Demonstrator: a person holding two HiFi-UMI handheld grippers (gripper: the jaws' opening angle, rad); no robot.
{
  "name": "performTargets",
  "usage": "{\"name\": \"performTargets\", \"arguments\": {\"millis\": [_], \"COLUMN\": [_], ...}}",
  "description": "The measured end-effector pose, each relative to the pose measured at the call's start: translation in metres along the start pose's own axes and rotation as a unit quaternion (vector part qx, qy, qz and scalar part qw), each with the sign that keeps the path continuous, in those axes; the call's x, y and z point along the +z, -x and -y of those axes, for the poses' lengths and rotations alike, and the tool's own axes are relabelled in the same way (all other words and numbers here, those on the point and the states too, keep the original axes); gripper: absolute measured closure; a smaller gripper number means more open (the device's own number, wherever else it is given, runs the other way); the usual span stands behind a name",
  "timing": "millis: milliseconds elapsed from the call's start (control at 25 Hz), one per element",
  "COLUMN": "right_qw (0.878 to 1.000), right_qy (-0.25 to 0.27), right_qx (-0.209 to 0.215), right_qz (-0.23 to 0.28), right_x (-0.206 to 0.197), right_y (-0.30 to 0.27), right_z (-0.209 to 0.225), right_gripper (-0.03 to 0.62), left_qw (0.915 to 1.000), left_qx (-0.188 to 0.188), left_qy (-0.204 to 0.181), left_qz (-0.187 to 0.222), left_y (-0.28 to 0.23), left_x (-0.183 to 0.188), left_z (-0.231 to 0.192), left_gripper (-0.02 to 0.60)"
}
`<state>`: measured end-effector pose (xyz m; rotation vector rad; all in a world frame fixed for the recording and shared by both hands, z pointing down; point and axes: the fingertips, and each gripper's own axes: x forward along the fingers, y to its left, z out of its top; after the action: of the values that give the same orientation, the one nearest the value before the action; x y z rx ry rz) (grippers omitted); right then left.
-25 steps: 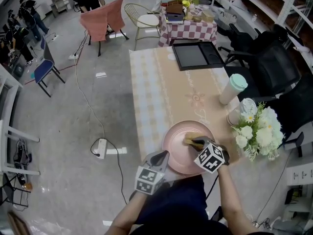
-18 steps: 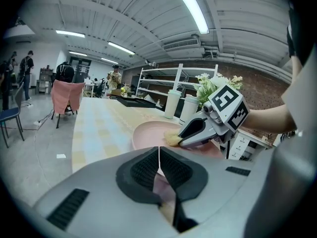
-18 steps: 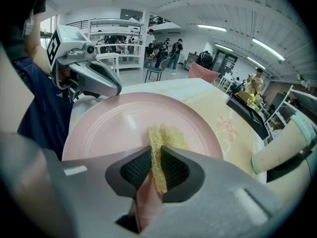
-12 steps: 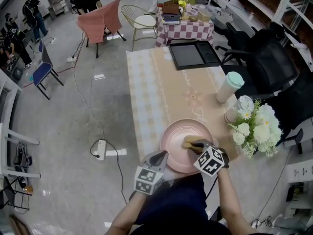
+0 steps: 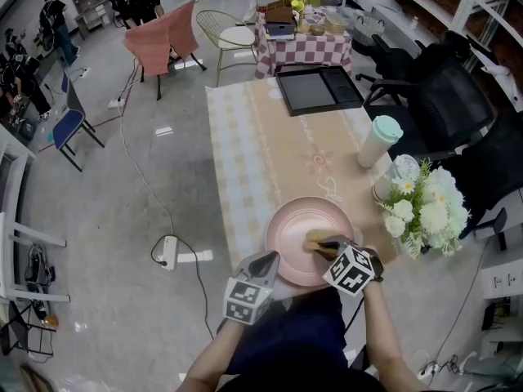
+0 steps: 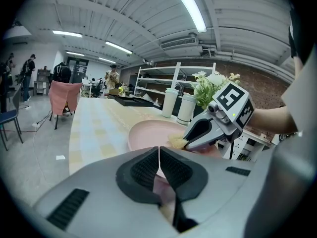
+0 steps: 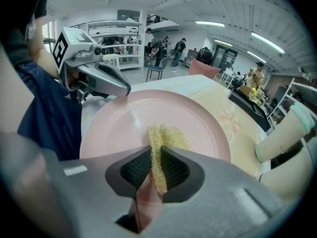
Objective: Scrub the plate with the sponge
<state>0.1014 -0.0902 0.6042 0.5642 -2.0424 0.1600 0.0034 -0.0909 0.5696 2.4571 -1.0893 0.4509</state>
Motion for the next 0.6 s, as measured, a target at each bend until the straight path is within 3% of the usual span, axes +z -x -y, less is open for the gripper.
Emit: {"name": "performTargets", "arguments": {"millis": [600], "right_qw": [0.998], "right_qy": [-0.045], "right_qx": [0.043], "right_qz": [-0.024], "right_x": [-0.007], "right_y": [0.009], "right_z": [-0.012], "right_gripper": [0.539], "left_qw": [1.0000], "left_qx": [-0.005], "left_qy": [-0.004], "left_qz": [-0.003], "left_y": [-0.002], "left_x": [0.000], "left_z": [0.001], "left_gripper": [0.569]}}
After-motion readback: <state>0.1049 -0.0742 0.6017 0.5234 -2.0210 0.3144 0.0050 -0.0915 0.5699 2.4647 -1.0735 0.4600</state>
